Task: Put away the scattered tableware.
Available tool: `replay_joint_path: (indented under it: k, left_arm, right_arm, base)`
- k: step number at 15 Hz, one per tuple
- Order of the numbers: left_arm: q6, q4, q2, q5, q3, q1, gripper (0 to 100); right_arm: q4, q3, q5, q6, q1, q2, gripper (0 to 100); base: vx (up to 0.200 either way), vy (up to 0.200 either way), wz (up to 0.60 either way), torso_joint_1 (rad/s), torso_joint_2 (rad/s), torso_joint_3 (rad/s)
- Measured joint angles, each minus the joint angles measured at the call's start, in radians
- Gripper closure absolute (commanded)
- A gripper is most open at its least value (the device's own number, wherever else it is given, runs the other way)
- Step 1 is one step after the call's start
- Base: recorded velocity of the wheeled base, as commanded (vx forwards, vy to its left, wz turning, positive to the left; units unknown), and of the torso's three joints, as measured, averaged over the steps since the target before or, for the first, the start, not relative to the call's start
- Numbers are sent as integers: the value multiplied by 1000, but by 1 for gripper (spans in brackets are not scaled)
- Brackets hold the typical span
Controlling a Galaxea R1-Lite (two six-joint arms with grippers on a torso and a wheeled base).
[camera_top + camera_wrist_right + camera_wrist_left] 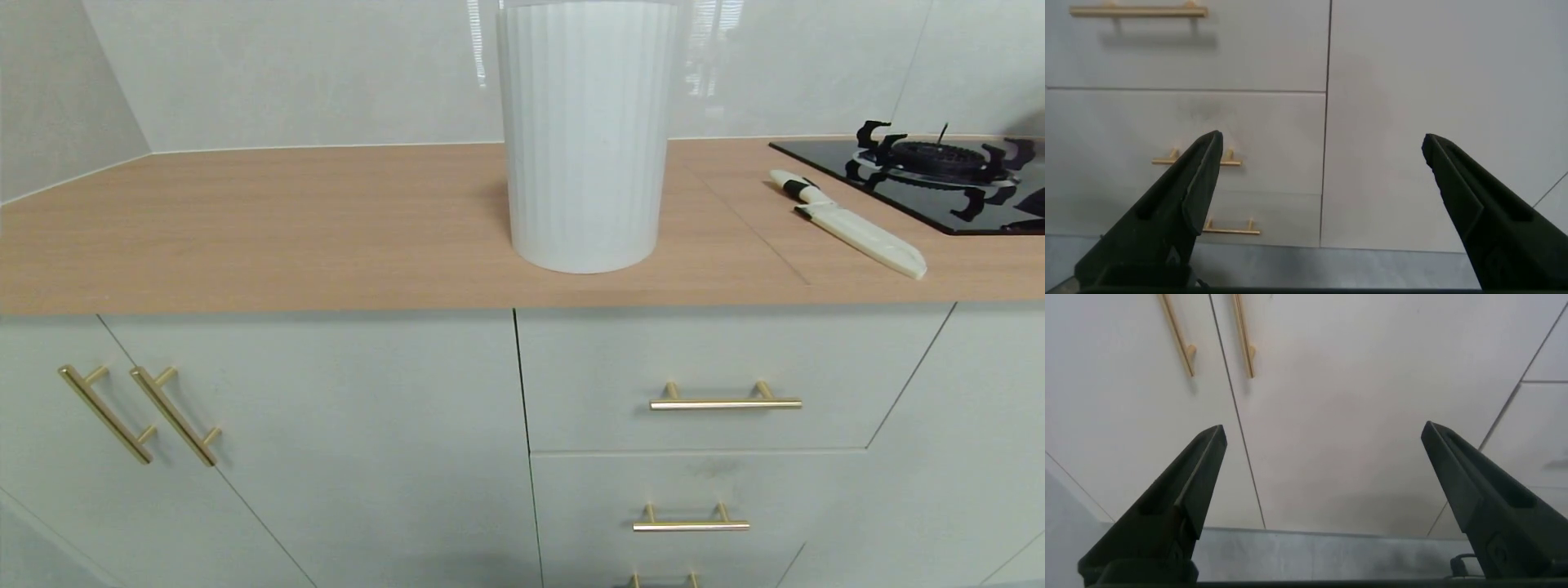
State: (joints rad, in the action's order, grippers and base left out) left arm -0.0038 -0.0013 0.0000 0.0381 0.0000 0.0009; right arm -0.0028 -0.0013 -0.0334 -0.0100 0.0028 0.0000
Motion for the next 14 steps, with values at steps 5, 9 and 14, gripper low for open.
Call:
replay_joint_path:
  k: [5,9,14]
  left_arm:
    - [0,0,0,0,0,0,0]
    - [0,0,0,0,0,0,0]
    - [0,0,0,0,0,0,0]
  right_arm:
    - [0,0,0,0,0,0,0]
    - [0,0,0,-1,0,0,0]
    - [0,0,0,-2,0,0,0]
  base:
    - [0,0,0,87,-413,-274]
    - [0,0,0,242,-480,-273]
    - [0,0,0,213,-475,-270]
